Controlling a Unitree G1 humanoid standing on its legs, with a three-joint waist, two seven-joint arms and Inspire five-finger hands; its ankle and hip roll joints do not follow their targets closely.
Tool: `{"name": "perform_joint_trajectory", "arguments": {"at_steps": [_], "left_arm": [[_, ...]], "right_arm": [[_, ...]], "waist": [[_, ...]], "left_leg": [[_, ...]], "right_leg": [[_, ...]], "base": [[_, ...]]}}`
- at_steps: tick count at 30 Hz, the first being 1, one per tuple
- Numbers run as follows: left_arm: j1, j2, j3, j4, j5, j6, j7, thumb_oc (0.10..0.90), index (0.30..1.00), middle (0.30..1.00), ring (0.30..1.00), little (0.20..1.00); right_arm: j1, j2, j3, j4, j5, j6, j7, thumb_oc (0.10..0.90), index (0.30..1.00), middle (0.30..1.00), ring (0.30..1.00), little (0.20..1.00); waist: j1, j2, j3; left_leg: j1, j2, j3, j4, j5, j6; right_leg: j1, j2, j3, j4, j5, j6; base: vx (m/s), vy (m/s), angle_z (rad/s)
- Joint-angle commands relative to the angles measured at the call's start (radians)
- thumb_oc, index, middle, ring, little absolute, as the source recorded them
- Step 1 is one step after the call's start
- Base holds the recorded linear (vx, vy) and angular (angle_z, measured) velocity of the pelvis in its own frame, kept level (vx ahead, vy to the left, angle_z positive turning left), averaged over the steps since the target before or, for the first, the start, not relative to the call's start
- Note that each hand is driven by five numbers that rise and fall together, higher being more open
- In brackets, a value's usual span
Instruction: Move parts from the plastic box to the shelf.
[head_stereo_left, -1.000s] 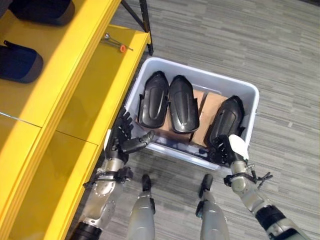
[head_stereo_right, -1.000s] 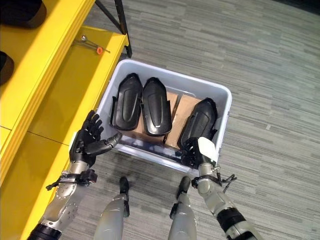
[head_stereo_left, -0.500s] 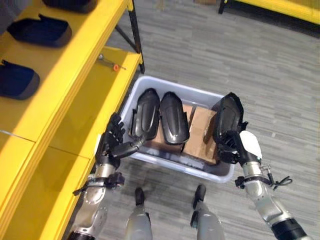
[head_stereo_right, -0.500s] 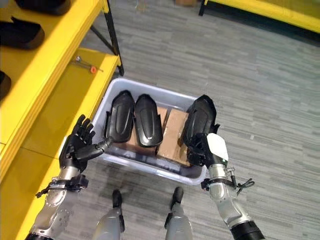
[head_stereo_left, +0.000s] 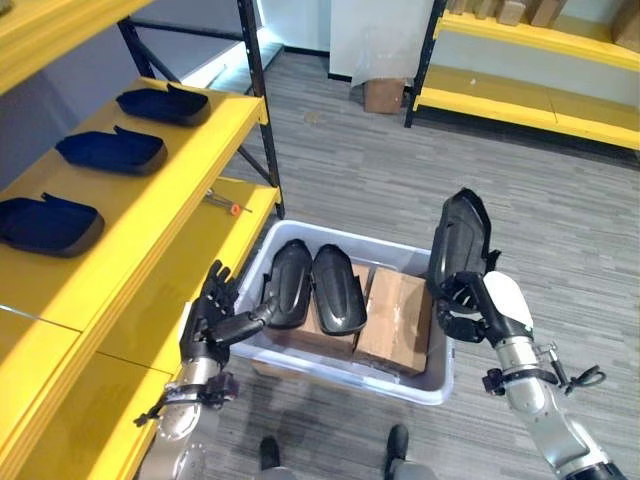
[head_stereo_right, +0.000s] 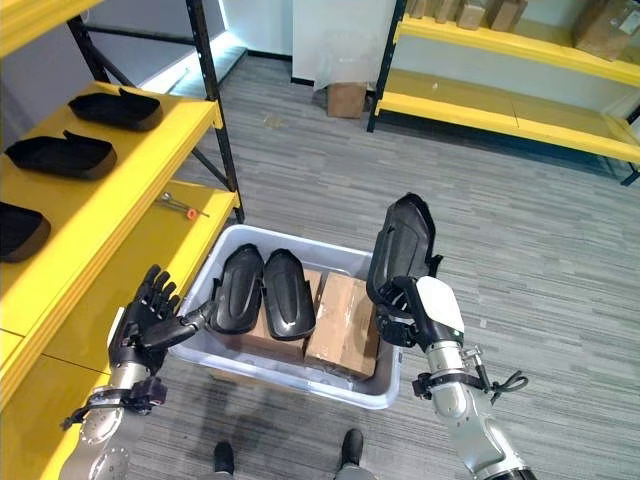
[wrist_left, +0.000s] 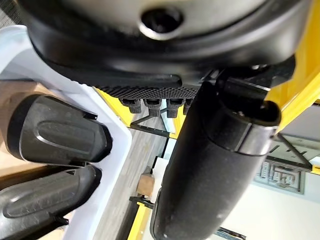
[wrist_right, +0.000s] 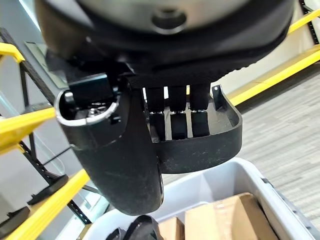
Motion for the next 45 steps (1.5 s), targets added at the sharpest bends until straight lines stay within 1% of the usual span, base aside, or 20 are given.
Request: {"name": "perform_joint_trajectory", "arguments": {"at_steps": [1, 8, 12, 13, 14, 15, 16, 18, 19, 21, 23, 24, 25, 29, 34, 38, 39, 40, 41, 45], "left_arm": [[-0.05, 0.006, 0.046, -0.06, 0.046, -0.077, -0.035, 0.9, 1.0, 1.0, 1.0, 1.0], [0.0, -0.023, 0.065, -0.059, 0.032, -0.074, -0.052, 0.9, 1.0, 1.0, 1.0, 1.0], [0.038, -0.044, 0.073, -0.074, 0.021, -0.067, -0.062, 0.9, 1.0, 1.0, 1.0, 1.0], [0.05, -0.047, 0.075, -0.084, 0.02, -0.065, -0.061, 0.9, 1.0, 1.0, 1.0, 1.0], [0.055, -0.048, 0.079, -0.088, 0.022, -0.065, -0.057, 0.9, 1.0, 1.0, 1.0, 1.0], [0.039, -0.046, 0.072, -0.09, 0.024, -0.065, -0.05, 0.9, 1.0, 1.0, 1.0, 1.0], [0.024, -0.043, 0.063, -0.084, 0.024, -0.062, -0.046, 0.9, 1.0, 1.0, 1.0, 1.0], [0.014, -0.035, 0.052, -0.081, 0.01, -0.06, -0.053, 0.9, 1.0, 1.0, 1.0, 1.0], [-0.007, -0.03, 0.043, -0.08, 0.001, -0.059, -0.046, 0.9, 1.0, 1.0, 1.0, 1.0], [-0.035, -0.015, 0.026, -0.083, -0.007, -0.057, -0.056, 0.9, 1.0, 1.0, 1.0, 1.0], [-0.07, 0.002, 0.005, -0.077, -0.008, -0.055, -0.056, 0.9, 1.0, 1.0, 1.0, 1.0], [-0.087, 0.003, -0.005, -0.08, -0.005, -0.056, -0.057, 0.9, 1.0, 1.0, 1.0, 1.0], [-0.099, 0.003, -0.006, -0.076, -0.001, -0.053, -0.057, 0.9, 1.0, 1.0, 1.0, 1.0], [-0.125, 0.035, -0.001, -0.092, 0.017, -0.055, -0.063, 0.9, 1.0, 1.0, 1.0, 1.0], [-0.105, 0.046, 0.014, -0.1, 0.03, -0.057, -0.061, 0.9, 1.0, 1.0, 1.0, 1.0], [-0.105, 0.046, 0.014, -0.1, 0.03, -0.057, -0.061, 0.9, 1.0, 1.0, 1.0, 1.0], [-0.059, 0.047, 0.065, -0.111, 0.046, -0.069, -0.053, 0.9, 1.0, 1.0, 1.0, 1.0], [-0.05, 0.049, 0.073, -0.12, 0.048, -0.065, -0.052, 0.9, 1.0, 1.0, 1.0, 1.0], [-0.041, 0.048, 0.088, -0.122, 0.055, -0.068, -0.041, 0.9, 1.0, 1.0, 1.0, 1.0], [-0.02, 0.042, 0.111, -0.126, 0.071, -0.065, -0.036, 0.9, 1.0, 1.0, 1.0, 1.0]], "right_arm": [[-0.097, -0.085, -0.074, -0.138, 0.002, -0.106, -0.039, 0.4, 0.3, 0.3, 0.3, 0.3], [-0.16, -0.131, -0.037, -0.161, 0.014, -0.128, -0.004, 0.4, 0.3, 0.3, 0.3, 0.3], [-0.257, -0.173, -0.002, -0.185, 0.033, -0.147, -0.004, 0.4, 0.3, 0.3, 0.3, 0.3], [-0.301, -0.186, 0.012, -0.191, 0.039, -0.15, -0.01, 0.4, 0.3, 0.3, 0.3, 0.3], [-0.34, -0.203, 0.021, -0.186, 0.037, -0.146, -0.016, 0.4, 0.3, 0.3, 0.3, 0.3], [-0.364, -0.224, 0.02, -0.18, 0.034, -0.139, -0.025, 0.4, 0.3, 0.3, 0.3, 0.3], [-0.362, -0.233, 0.014, -0.181, 0.036, -0.137, -0.034, 0.4, 0.3, 0.3, 0.3, 0.3], [-0.344, -0.234, 0.004, -0.184, 0.026, -0.128, -0.043, 0.4, 0.3, 0.3, 0.3, 0.3], [-0.331, -0.238, -0.007, -0.184, 0.019, -0.124, -0.052, 0.4, 0.3, 0.3, 0.3, 0.3], [-0.289, -0.238, -0.038, -0.187, 0.009, -0.112, -0.06, 0.4, 0.3, 0.3, 0.3, 0.3], [-0.225, -0.239, -0.093, -0.206, 0.001, -0.106, -0.064, 0.4, 0.3, 0.3, 0.3, 0.3], [-0.209, -0.235, -0.112, -0.218, -0.001, -0.106, -0.064, 0.4, 0.3, 0.3, 0.3, 0.3], [-0.184, -0.238, -0.133, -0.224, -0.006, -0.103, -0.06, 0.4, 0.3, 0.3, 0.3, 0.3], [-0.144, -0.208, -0.175, -0.241, -0.02, -0.094, -0.046, 0.4, 0.3, 0.3, 0.3, 0.3], [-0.151, -0.198, -0.166, -0.248, -0.03, -0.095, -0.038, 0.4, 0.3, 0.3, 0.3, 0.3], [-0.152, -0.198, -0.166, -0.248, -0.03, -0.095, -0.038, 0.4, 0.3, 0.3, 0.3, 0.3], [-0.18, -0.192, -0.147, -0.25, -0.052, -0.086, -0.016, 0.4, 0.3, 0.3, 0.3, 0.3], [-0.189, -0.187, -0.137, -0.245, -0.055, -0.085, -0.017, 0.4, 0.3, 0.3, 0.3, 0.3], [-0.218, -0.176, -0.111, -0.239, -0.068, -0.077, -0.009, 0.4, 0.3, 0.3, 0.3, 0.3], [-0.276, -0.161, -0.052, -0.214, -0.078, -0.073, 0.005, 0.4, 0.3, 0.3, 0.3, 0.3]], "waist": [[0.006, 0.003, -0.1], [0.015, 0.02, -0.104], [0.028, 0.042, -0.083], [0.039, 0.051, -0.061], [0.046, 0.057, -0.047], [0.038, 0.051, -0.024], [0.017, 0.038, -0.01], [0.005, 0.03, -0.012], [-0.012, 0.024, -0.016], [-0.023, 0.029, -0.029], [-0.035, 0.036, -0.041], [-0.048, 0.046, -0.055], [-0.053, 0.045, -0.065], [-0.027, 0.016, -0.065], [-0.013, -0.001, -0.07], [-0.014, -0.002, -0.07], [0.056, -0.019, -0.065], [0.041, -0.029, -0.069], [0.071, -0.043, -0.069], [0.095, -0.065, -0.077]], "left_leg": [[-0.025, 0.039, -0.02, 0.036, -0.027, 0.027], [-0.004, 0.098, -0.028, 0.073, -0.012, 0.009], [-0.054, 0.172, -0.074, 0.122, 0.097, -0.036], [-0.083, 0.198, -0.081, 0.141, 0.158, -0.062], [-0.107, 0.207, -0.09, 0.14, 0.204, -0.072], [-0.155, 0.205, -0.048, 0.192, 0.218, -0.059], [-0.17, 0.228, 0.056, 0.299, 0.192, -0.042], [-0.175, 0.243, 0.089, 0.382, 0.099, -0.04], [-0.156, 0.286, 0.157, 0.457, 0.082, -0.041], [-0.13, 0.297, 0.176, 0.456, 0.046, -0.036], [-0.113, 0.278, 0.16, 0.419, -0.004, -0.036], [-0.093, 0.256, 0.184, 0.337, -0.049, -0.028], [-0.073, 0.227, 0.2, 0.293, -0.057, -0.019], [-0.074, 0.119, 0.177, 0.267, -0.116, 0.021], [-0.077, 0.068, 0.158, 0.246, -0.125, 0.037], [-0.077, 0.068, 0.157, 0.246, -0.124, 0.037], [-0.109, 0.011, 0.146, 0.248, -0.148, 0.058], [-0.115, -0.005, 0.141, 0.248, -0.151, 0.069], [-0.135, -0.036, 0.128, 0.234, -0.152, 0.077], [-0.14, -0.074, 0.114, 0.192, -0.15, 0.095]], "right_leg": [[0.059, -0.041, -0.009, 0.122, -0.17, 0.059], [0.074, 0.027, 0.012, 0.156, -0.233, 0.02], [0.089, 0.112, -0.008, 0.151, -0.263, -0.029], [0.092, 0.133, -0.035, 0.153, -0.278, -0.046], [0.095, 0.141, -0.057, 0.153, -0.283, -0.055], [0.092, 0.126, -0.093, 0.162, -0.28, -0.063], [0.078, 0.112, -0.135, 0.181, -0.282, -0.084], [0.063, 0.093, -0.154, 0.211, -0.308, -0.082], [0.054, 0.085, -0.19, 0.225, -0.313, -0.093], [0.05, 0.063, -0.239, 0.248, -0.32, -0.092], [0.049, 0.026, -0.286, 0.277, -0.32, -0.073], [0.046, 0.004, -0.309, 0.295, -0.31, -0.055], [0.045, -0.029, -0.321, 0.319, -0.295, -0.042], [0.076, -0.164, -0.369, 0.384, -0.233, 0.014], [0.105, -0.2, -0.4, 0.352, -0.187, 0.042], [0.106, -0.2, -0.401, 0.352, -0.187, 0.043], [0.125, -0.246, -0.443, 0.334, -0.105, 0.08], [0.131, -0.258, -0.453, 0.324, -0.089, 0.091], [0.139, -0.271, -0.479, 0.293, -0.05, 0.111], [0.148, -0.272, -0.503, 0.246, -0.005, 0.121]], "base": [[0.03, -0.072, 0.0], [0.0, -0.131, -0.07], [-0.1, -0.272, -0.03], [-0.2, -0.239, 0.2], [-0.28, -0.23, 0.43], [-0.31, -0.231, 0.58], [-0.28, -0.146, 2.16], [-0.13, -0.102, 2.27], [-0.08, -0.052, 0.6], [-0.06, 0.054, 0.71], [0.0, 0.184, 1.4], [0.07, 0.291, 1.64], [0.11, 0.334, 1.61], [0.13, 0.277, 0.84], [0.04, 0.093, 0.46], [0.04, 0.082, 0.01], [0.15, 0.305, 0.04], [0.17, 0.404, -0.01], [0.05, 0.182, 0.1], [0.04, 0.1, 0.47]]}}
